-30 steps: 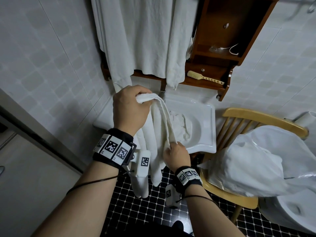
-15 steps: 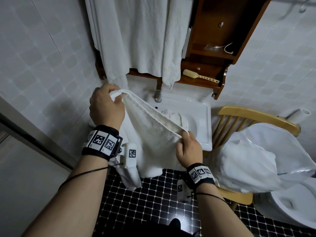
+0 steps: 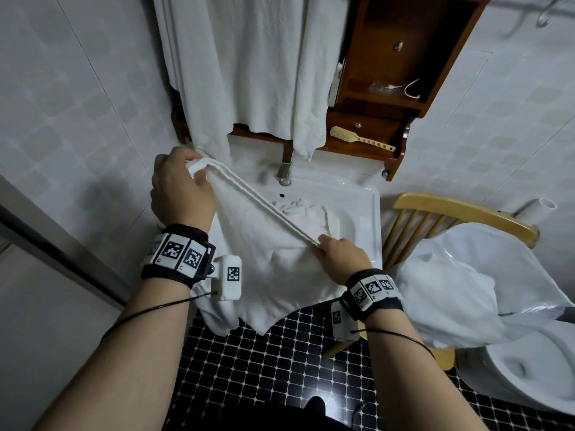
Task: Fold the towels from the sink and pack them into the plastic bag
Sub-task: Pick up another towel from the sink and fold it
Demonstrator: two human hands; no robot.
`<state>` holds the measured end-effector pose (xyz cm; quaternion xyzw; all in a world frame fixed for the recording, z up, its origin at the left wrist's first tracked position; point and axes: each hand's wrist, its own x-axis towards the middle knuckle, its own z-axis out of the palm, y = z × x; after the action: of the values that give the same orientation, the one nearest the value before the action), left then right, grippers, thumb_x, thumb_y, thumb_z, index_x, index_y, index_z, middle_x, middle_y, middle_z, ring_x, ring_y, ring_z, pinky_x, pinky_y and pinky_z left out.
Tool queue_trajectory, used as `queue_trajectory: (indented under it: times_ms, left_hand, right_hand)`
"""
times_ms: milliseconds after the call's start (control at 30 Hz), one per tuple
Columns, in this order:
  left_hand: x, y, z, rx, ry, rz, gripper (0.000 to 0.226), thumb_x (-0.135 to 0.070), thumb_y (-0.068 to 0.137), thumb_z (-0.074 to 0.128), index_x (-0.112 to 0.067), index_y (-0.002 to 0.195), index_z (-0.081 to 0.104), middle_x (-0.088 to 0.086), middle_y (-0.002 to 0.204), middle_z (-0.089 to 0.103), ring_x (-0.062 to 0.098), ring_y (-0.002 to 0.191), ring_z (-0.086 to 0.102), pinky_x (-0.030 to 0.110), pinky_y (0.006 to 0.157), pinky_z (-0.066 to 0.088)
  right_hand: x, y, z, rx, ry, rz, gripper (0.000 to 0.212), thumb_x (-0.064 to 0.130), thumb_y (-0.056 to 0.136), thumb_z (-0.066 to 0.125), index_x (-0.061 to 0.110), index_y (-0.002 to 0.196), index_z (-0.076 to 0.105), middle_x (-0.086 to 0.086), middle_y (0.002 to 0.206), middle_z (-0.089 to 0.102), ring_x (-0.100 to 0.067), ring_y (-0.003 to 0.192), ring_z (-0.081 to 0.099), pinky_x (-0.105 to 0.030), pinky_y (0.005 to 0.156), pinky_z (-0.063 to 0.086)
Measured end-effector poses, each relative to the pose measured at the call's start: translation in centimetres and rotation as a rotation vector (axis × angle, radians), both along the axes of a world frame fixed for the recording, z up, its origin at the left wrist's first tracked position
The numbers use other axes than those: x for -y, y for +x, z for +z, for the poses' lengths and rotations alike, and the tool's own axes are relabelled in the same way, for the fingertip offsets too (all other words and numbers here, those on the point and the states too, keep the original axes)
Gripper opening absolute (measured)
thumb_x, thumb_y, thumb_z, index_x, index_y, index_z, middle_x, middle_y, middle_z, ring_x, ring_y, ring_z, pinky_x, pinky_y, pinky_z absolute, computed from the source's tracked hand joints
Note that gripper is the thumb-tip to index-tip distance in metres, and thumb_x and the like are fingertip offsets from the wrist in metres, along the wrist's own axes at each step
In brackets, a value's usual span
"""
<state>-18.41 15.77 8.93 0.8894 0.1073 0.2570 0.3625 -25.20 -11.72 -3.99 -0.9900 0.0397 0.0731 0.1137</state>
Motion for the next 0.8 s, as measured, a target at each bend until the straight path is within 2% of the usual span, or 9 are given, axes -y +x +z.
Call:
queue_trajectory:
  times_ms: [100, 167, 233, 333, 467, 533, 633, 700, 800]
  left_hand:
    - [0.5, -0.4, -0.3, -0.013, 0.013, -0.026, 0.023, -0.008, 0.097, 0.067, -0.024, 0.113, 0.068, 0.006, 0.122, 0.061, 0.035, 0.11, 0.061, 0.043, 0.079, 0.044]
    - [0.6, -0.6, -0.5, -0.02, 0.017, -0.034, 0.022, -0.008, 0.097, 0.067, -0.024, 0.113, 0.067, 0.007, 0.122, 0.06, 0.036, 0.11, 0.06, 0.044, 0.08, 0.045]
    - [0.5, -0.6, -0.6, -0.026, 0.024, -0.031, 0.022, -0.009, 0.098, 0.067, -0.024, 0.114, 0.066, 0.006, 0.122, 0.06, 0.036, 0.11, 0.06, 0.046, 0.081, 0.047]
    - [-0.2, -0.5, -0.7, -0.038, 0.021, -0.014, 0.022, -0.011, 0.1, 0.065, -0.026, 0.117, 0.066, 0.007, 0.124, 0.06, 0.038, 0.11, 0.061, 0.045, 0.078, 0.044]
    - [-0.9, -0.7, -1.4, -0.105, 0.053, 0.018, 0.025, -0.011, 0.106, 0.057, -0.026, 0.121, 0.069, 0.012, 0.125, 0.056, 0.043, 0.11, 0.061, 0.046, 0.078, 0.042]
    - [-0.8, -0.9, -2.0, -0.134, 0.059, 0.022, 0.026, -0.012, 0.106, 0.055, -0.026, 0.123, 0.069, 0.013, 0.126, 0.055, 0.045, 0.108, 0.06, 0.049, 0.08, 0.045]
    - [-0.6, -0.9, -2.7, -0.178, 0.049, 0.019, 0.027, -0.012, 0.105, 0.054, -0.026, 0.123, 0.068, 0.013, 0.126, 0.055, 0.048, 0.108, 0.06, 0.053, 0.086, 0.049]
    - [-0.6, -0.9, -2.9, -0.199, 0.06, 0.02, 0.027, -0.012, 0.103, 0.054, -0.026, 0.121, 0.07, 0.014, 0.123, 0.057, 0.049, 0.106, 0.06, 0.053, 0.085, 0.049]
    - [-1.0, -0.9, -3.3, -0.223, 0.094, 0.011, 0.029, -0.009, 0.093, 0.052, -0.025, 0.102, 0.075, 0.013, 0.109, 0.065, 0.048, 0.095, 0.061, 0.048, 0.076, 0.051]
  right_hand:
    - [-0.5, 0.2, 0.3, -0.241, 0.011, 0.001, 0.014, 0.012, 0.102, 0.045, 0.011, 0.107, 0.058, -0.017, 0.115, 0.067, -0.038, 0.11, 0.066, -0.042, 0.087, 0.054]
    - [-0.7, 0.3, 1.0, -0.304, 0.026, -0.02, 0.017, 0.007, 0.1, 0.044, 0.008, 0.109, 0.058, -0.017, 0.118, 0.065, -0.036, 0.109, 0.065, -0.038, 0.084, 0.051]
    - [-0.9, 0.3, 1.5, -0.304, 0.054, -0.055, 0.012, 0.008, 0.099, 0.044, 0.009, 0.102, 0.056, -0.017, 0.111, 0.065, -0.033, 0.096, 0.061, -0.036, 0.078, 0.047]
    - [-1.1, 0.5, 1.5, -0.156, 0.102, -0.109, 0.015, 0.012, 0.096, 0.043, 0.009, 0.092, 0.057, -0.018, 0.095, 0.063, -0.037, 0.091, 0.064, -0.034, 0.072, 0.043]
    - [-1.3, -0.5, 2.8, 0.198, 0.099, -0.235, 0.018, 0.02, 0.1, 0.043, 0.016, 0.114, 0.054, -0.012, 0.085, 0.058, -0.038, 0.08, 0.057, -0.041, 0.069, 0.045]
    - [-1.5, -0.6, 3.4, 0.237, 0.021, -0.259, 0.024, 0.029, 0.101, 0.044, 0.016, 0.111, 0.061, -0.014, 0.088, 0.064, -0.039, 0.08, 0.061, -0.041, 0.07, 0.046]
    - [-1.5, -0.7, 3.5, 0.229, -0.043, -0.28, 0.035, 0.035, 0.1, 0.045, 0.013, 0.095, 0.072, -0.015, 0.097, 0.071, -0.039, 0.085, 0.067, -0.036, 0.067, 0.042]
    - [-1.4, -1.1, 3.5, 0.284, -0.002, -0.304, 0.032, 0.032, 0.098, 0.047, 0.013, 0.085, 0.07, -0.014, 0.094, 0.072, -0.037, 0.082, 0.065, -0.034, 0.065, 0.038]
    - [-1.4, -1.5, 4.4, 0.348, 0.036, -0.398, 0.029, 0.033, 0.095, 0.048, 0.015, 0.079, 0.065, -0.014, 0.085, 0.071, -0.039, 0.079, 0.064, -0.035, 0.063, 0.039]
